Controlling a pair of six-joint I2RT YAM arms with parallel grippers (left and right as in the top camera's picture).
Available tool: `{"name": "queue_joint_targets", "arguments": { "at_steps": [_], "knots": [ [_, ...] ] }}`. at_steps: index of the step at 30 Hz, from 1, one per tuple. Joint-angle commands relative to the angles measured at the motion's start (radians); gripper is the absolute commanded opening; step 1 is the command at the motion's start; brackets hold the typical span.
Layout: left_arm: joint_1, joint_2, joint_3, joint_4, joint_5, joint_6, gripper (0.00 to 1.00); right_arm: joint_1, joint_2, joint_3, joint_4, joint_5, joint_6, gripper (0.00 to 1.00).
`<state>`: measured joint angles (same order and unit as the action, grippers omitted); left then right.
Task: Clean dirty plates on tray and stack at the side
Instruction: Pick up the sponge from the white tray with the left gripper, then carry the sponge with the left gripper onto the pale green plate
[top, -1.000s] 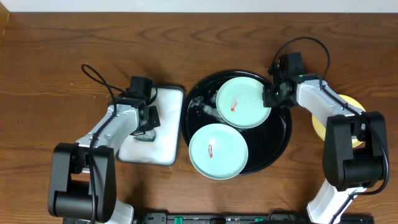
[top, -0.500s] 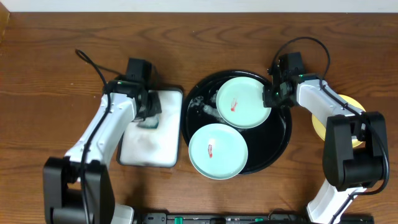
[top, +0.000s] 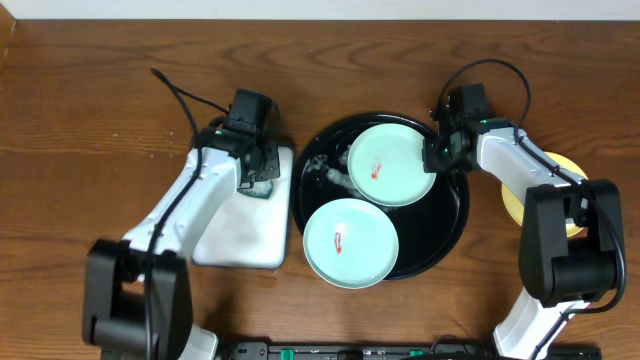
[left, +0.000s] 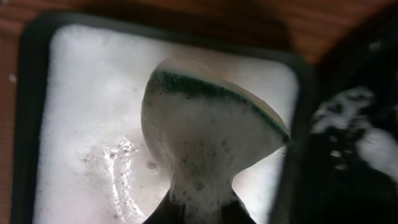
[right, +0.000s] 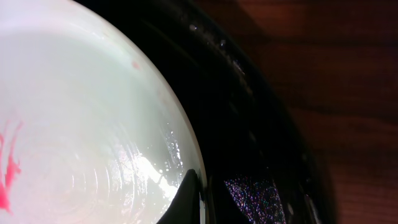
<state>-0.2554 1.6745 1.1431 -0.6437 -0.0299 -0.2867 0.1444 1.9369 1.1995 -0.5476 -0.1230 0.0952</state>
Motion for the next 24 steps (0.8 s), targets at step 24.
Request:
{"name": "queue_joint_targets", "arguments": {
  "at_steps": [24],
  "knots": [
    [-0.357, 0.259, 0.151, 0.610, 0.378, -0.330, 0.07, 0.007, 0.035, -0.021, -0.029, 0.013, 0.005, 0.01]
  ]
}}
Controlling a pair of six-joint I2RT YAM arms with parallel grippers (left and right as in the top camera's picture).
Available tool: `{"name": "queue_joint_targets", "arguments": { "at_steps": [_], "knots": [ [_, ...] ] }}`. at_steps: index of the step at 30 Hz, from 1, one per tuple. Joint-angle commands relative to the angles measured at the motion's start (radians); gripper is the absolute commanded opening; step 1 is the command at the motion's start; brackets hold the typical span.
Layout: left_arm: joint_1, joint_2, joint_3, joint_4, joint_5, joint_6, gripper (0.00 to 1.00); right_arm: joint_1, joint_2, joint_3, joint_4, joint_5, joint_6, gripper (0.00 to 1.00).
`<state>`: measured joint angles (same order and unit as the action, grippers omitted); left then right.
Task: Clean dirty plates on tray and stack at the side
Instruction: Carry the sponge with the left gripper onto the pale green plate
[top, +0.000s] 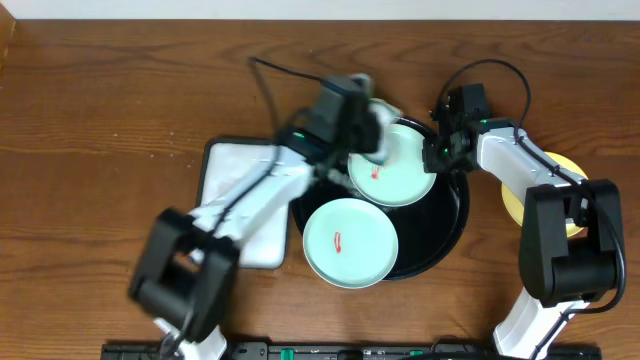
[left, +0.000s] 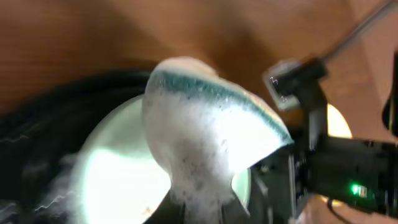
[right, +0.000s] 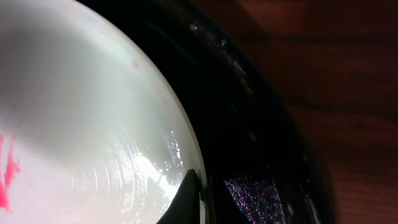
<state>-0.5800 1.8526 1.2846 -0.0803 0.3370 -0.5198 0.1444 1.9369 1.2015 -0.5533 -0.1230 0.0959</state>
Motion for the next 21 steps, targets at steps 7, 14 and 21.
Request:
{"name": "queue_joint_targets", "arguments": {
  "at_steps": [7, 14, 21],
  "knots": [
    [-0.067, 0.237, 0.013, 0.109, 0.021, -0.196, 0.07, 0.008, 0.035, -0.023, -0.026, 0.005, 0.005, 0.01],
    [-0.021, 0.282, 0.020, -0.039, -0.146, -0.030, 0.07, 0.008, 0.035, -0.023, -0.034, -0.002, 0.005, 0.01],
    [-0.012, 0.281, 0.115, -0.264, -0.477, 0.189, 0.07, 0.008, 0.035, -0.023, -0.039, -0.002, 0.004, 0.01]
  ]
}}
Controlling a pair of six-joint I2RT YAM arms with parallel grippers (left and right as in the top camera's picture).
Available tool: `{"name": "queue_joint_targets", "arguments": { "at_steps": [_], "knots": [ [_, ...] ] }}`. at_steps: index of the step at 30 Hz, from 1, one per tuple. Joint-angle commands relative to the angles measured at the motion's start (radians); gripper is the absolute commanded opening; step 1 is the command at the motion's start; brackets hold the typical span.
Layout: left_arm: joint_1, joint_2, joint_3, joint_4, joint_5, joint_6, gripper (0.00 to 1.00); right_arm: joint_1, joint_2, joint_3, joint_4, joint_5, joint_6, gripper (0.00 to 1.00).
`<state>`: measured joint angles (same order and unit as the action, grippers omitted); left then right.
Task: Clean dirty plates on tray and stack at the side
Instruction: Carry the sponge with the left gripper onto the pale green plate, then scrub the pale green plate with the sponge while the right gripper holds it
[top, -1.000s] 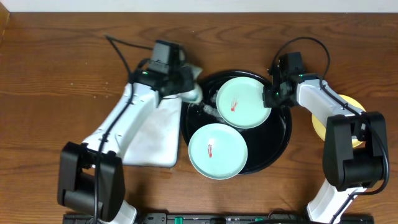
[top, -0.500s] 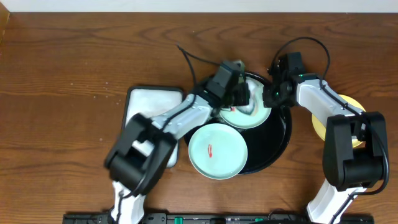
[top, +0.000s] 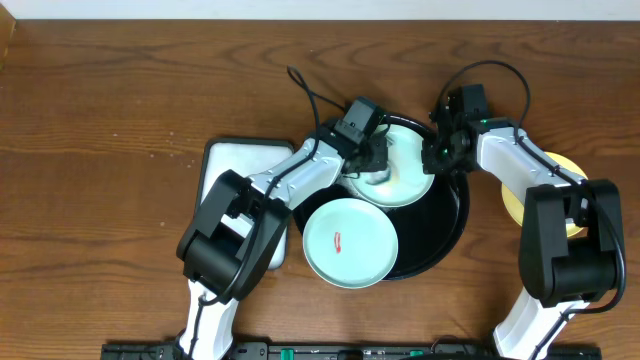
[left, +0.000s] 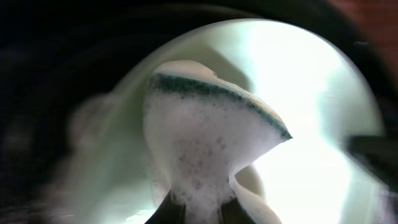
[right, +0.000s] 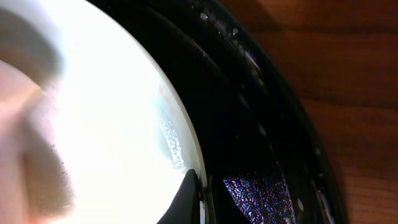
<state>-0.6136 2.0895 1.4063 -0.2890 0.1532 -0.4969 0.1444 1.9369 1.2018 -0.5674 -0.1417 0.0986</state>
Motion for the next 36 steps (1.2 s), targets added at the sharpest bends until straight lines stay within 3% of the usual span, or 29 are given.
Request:
{"name": "queue_joint_targets", "arguments": {
  "at_steps": [1, 6, 13, 16, 22, 28, 36],
  "knots": [
    [0.014, 0.044, 0.008, -0.063, -0.315, 0.188, 0.07, 0.008, 0.035, -0.023, -0.026, 0.017, 0.002, 0.01],
    [-0.018, 0.047, 0.019, -0.078, -0.287, 0.145, 0.07, 0.008, 0.035, -0.023, -0.028, 0.017, 0.002, 0.01],
    [-0.094, 0.083, 0.019, 0.018, 0.106, -0.070, 0.08, 0.008, 0.035, -0.023, -0.028, 0.017, 0.002, 0.01],
    [-0.117, 0.100, 0.019, 0.058, 0.176, -0.160, 0.07, 0.008, 0.035, -0.023, -0.027, 0.017, 0.002, 0.01],
    [-0.123, 0.109, 0.019, 0.063, 0.275, -0.220, 0.08, 0.008, 0.035, -0.023, -0.027, 0.017, 0.002, 0.01],
    [-0.086, 0.108, 0.019, -0.061, 0.187, -0.184, 0.07, 0.008, 0.035, -0.023, -0.031, 0.017, 0.002, 0.01],
    [0.019, 0.106, 0.079, -0.299, -0.201, -0.043, 0.07, 0.008, 0.035, -0.023, -0.034, 0.017, 0.002, 0.01]
  ]
}}
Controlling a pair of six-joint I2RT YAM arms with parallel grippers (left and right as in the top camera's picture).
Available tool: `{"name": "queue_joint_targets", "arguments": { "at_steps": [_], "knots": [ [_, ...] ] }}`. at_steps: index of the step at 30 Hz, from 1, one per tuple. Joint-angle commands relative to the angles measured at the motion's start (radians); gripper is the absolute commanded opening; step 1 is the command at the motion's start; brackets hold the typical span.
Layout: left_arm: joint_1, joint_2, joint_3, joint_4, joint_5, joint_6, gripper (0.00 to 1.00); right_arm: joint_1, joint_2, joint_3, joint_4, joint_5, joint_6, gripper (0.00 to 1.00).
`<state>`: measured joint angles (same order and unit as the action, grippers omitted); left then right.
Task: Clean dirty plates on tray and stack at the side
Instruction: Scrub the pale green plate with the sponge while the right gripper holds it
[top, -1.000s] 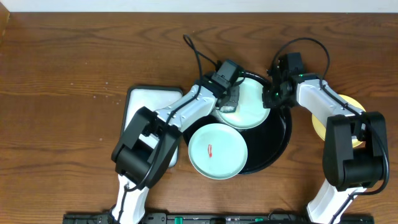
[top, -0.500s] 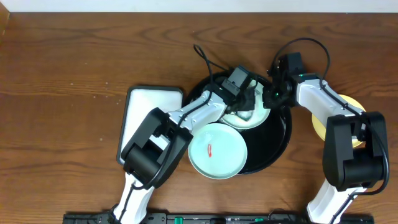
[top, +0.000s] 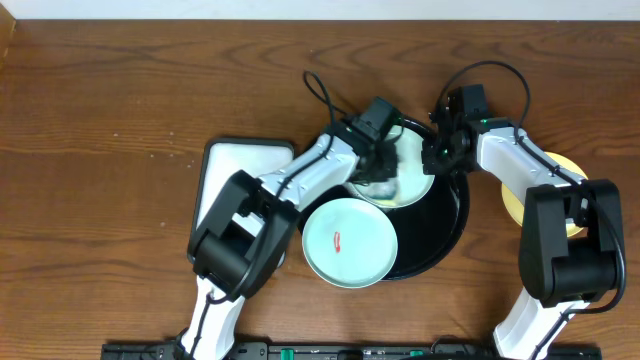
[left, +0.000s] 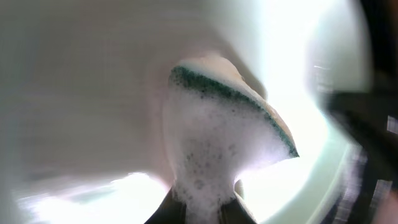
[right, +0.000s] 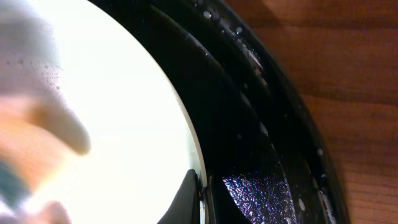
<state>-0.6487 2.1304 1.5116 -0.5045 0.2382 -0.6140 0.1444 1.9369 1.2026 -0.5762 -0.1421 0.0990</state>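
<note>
A black round tray (top: 447, 232) holds two pale green plates. The near plate (top: 350, 243) bears a red smear. On the far plate (top: 413, 168) my left gripper (top: 378, 150) presses a foamy green-edged sponge (top: 377, 176); it is shut on the sponge. In the left wrist view the sponge (left: 217, 137) fills the middle, sticking out of the left gripper (left: 202, 204), with the blurred plate (left: 74, 93) behind. My right gripper (top: 437, 158) is shut on the far plate's right rim, and up close the right gripper (right: 200, 194) pinches the plate (right: 124, 124) beside the tray wall (right: 249, 124).
A white basin of soapy water (top: 235, 165) stands left of the tray, partly under my left arm. A yellow dish (top: 511, 206) lies to the right of the tray beneath my right arm. Brown wooden table (top: 120, 90) lies all round.
My left gripper with the sponge has shifted slightly to the right across the far plate. The right gripper holds the plate's rim in the same place.
My left gripper first held the foamy sponge over the soapy basin. Then it was above the far plate, whose red smear still showed. After that the sponge lay on that plate over the smear, and now it sits a little further right. The right gripper gripped the rim throughout.
</note>
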Motion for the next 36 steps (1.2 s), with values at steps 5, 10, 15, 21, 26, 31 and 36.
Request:
{"name": "queue_joint_targets", "arguments": {
  "at_steps": [5, 10, 15, 21, 26, 31, 36],
  "knots": [
    [0.057, 0.065, 0.037, -0.112, -0.452, 0.190, 0.07, 0.007, 0.035, -0.024, -0.025, 0.018, 0.001, 0.01],
    [0.031, 0.072, 0.043, -0.052, -0.420, 0.175, 0.07, 0.007, 0.035, -0.024, -0.025, 0.018, 0.000, 0.01],
    [0.006, 0.113, 0.043, 0.085, -0.095, 0.066, 0.08, 0.007, 0.035, -0.024, -0.026, 0.018, 0.000, 0.01],
    [-0.028, 0.195, 0.043, 0.224, 0.197, -0.122, 0.07, 0.007, 0.035, -0.024, -0.027, 0.018, 0.000, 0.01],
    [-0.056, 0.207, 0.043, 0.201, 0.287, -0.136, 0.07, 0.007, 0.035, -0.024, -0.026, 0.018, 0.000, 0.01],
    [-0.048, 0.207, 0.043, 0.092, 0.303, -0.136, 0.07, 0.008, 0.035, -0.024, -0.026, 0.018, 0.000, 0.01],
    [-0.010, 0.202, 0.044, -0.040, 0.283, -0.080, 0.07, 0.008, 0.035, -0.024, -0.026, 0.018, 0.000, 0.01]
  ]
}}
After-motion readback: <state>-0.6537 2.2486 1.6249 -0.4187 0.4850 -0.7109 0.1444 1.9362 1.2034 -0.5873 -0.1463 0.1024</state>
